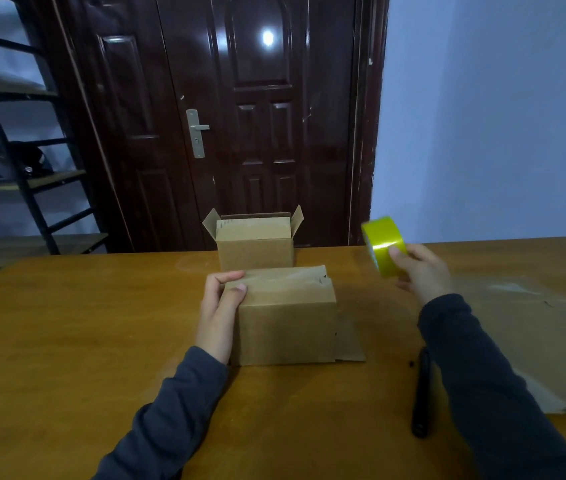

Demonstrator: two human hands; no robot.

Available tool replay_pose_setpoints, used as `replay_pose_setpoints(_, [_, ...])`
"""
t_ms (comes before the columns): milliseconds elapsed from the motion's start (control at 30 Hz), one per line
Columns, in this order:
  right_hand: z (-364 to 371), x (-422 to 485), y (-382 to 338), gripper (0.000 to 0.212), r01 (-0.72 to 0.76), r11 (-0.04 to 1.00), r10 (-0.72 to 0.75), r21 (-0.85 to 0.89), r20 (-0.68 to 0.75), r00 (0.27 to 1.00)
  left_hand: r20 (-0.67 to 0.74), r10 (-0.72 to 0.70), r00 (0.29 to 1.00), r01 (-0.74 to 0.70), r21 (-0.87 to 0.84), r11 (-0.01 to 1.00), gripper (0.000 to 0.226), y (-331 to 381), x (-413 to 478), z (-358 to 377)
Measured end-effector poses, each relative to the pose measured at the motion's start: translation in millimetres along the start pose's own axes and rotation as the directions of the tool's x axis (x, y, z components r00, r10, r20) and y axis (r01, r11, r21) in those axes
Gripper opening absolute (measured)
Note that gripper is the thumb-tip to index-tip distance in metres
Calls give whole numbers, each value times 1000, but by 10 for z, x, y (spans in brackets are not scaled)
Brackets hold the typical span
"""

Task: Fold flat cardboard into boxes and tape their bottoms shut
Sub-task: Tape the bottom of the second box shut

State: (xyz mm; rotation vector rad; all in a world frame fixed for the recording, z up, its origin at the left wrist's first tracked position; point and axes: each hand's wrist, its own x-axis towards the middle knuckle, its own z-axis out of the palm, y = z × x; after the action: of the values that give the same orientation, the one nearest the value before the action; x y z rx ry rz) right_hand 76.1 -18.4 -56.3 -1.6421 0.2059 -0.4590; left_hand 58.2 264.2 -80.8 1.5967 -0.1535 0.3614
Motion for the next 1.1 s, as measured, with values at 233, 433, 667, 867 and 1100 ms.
replay_pose_setpoints(233, [210,-384,-439,46,-198,677,-156,709,401,903,56,56,997,-57,20,998,29,14,-119,100])
replay_pose_setpoints(433, [319,-414,-449,63,-253,694,-188,674,508,840,105,98,990,-98,-5,995,25,16,-203,213])
replay_pose_setpoints(667, [309,-394,-432,47,153,845,-349,512,313,883,115,132,985,-137,38,990,32,49,-278,268])
replay_pose_setpoints(867, [431,-542,-512,31,497,854,-511,155,70,857,101,182,978,-192,101,976,21,39,-279,322])
replay_pose_setpoints(1100, [581,-693,-474,26,513,809,-572,-289,-183,799,99,216,971,-227,117,967,15,33,-329,383])
